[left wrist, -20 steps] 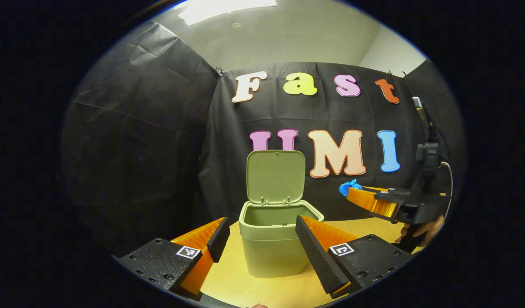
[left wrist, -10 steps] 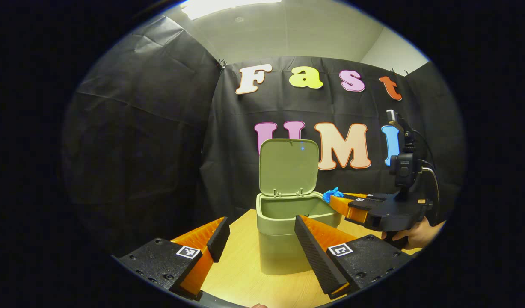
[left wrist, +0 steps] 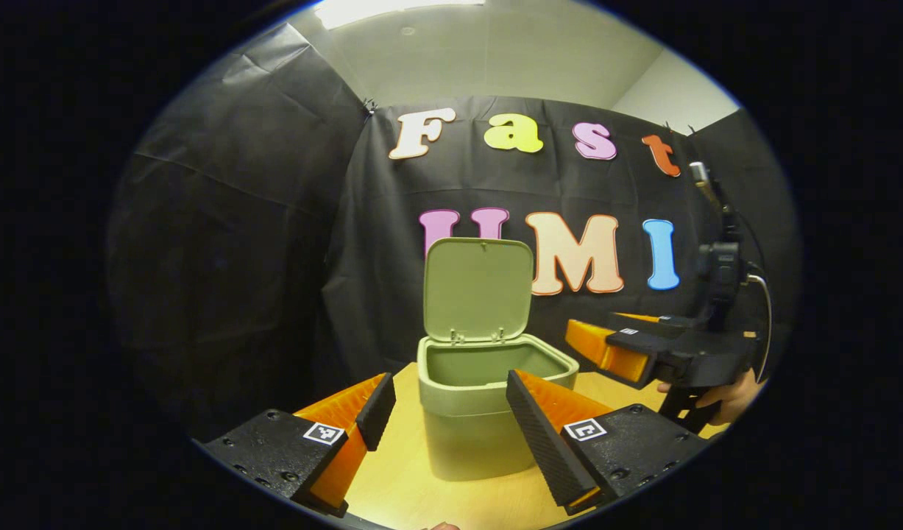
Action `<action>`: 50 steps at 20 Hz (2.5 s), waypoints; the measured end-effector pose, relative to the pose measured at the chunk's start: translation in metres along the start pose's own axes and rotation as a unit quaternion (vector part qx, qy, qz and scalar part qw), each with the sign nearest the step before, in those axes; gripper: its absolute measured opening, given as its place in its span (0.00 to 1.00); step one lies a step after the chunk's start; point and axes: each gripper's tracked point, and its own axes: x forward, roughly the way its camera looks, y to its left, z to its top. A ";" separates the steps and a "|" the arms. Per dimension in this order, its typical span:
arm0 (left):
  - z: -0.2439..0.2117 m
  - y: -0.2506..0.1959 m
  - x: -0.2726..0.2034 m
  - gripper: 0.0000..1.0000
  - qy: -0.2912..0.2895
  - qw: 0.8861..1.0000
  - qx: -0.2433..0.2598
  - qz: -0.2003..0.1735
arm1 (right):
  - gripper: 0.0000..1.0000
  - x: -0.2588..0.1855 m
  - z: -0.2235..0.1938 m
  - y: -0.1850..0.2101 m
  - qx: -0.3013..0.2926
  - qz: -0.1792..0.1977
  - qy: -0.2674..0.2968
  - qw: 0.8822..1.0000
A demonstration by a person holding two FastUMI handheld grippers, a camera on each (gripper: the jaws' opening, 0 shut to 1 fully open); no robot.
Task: Press the lid of the desktop garbage bin to open it, pick up the crumpled paper on the desktop and throw it into the bin, then pick up the pop can on the desktop and drop it into the bin, and finally close the garbage bin lid.
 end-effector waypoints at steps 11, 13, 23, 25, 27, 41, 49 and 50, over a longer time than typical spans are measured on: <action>-0.001 -0.119 0.018 0.95 -0.007 0.997 -0.003 -0.083 | 0.96 -0.103 0.057 -0.147 -0.045 -0.102 -0.035 0.993; -0.010 -0.142 0.018 0.92 0.002 0.995 -0.005 -0.098 | 0.96 -0.122 0.063 -0.174 -0.049 -0.120 -0.036 0.991; -0.090 -0.230 0.011 0.92 0.080 0.987 -0.015 -0.142 | 0.97 -0.200 0.084 -0.286 -0.059 -0.190 -0.024 0.980; -0.110 -0.240 0.010 0.92 0.097 0.985 -0.019 -0.139 | 0.97 -0.213 0.084 -0.302 -0.058 -0.195 -0.019 0.979; -0.129 -0.249 0.010 0.93 0.111 0.984 -0.019 -0.135 | 0.97 -0.227 0.082 -0.318 -0.065 -0.201 -0.013 0.977; -0.259 -0.258 0.013 0.92 0.217 0.973 0.008 -0.074 | 0.98 -0.279 0.060 -0.401 -0.068 -0.238 0.024 0.969; -0.229 -0.263 0.020 0.77 0.200 0.978 0.007 -0.065 | 0.98 -0.280 0.051 -0.396 -0.065 -0.211 0.017 0.975; -0.217 -0.266 0.021 0.77 0.190 0.979 0.006 -0.069 | 0.98 -0.277 0.049 -0.392 -0.061 -0.205 0.016 0.977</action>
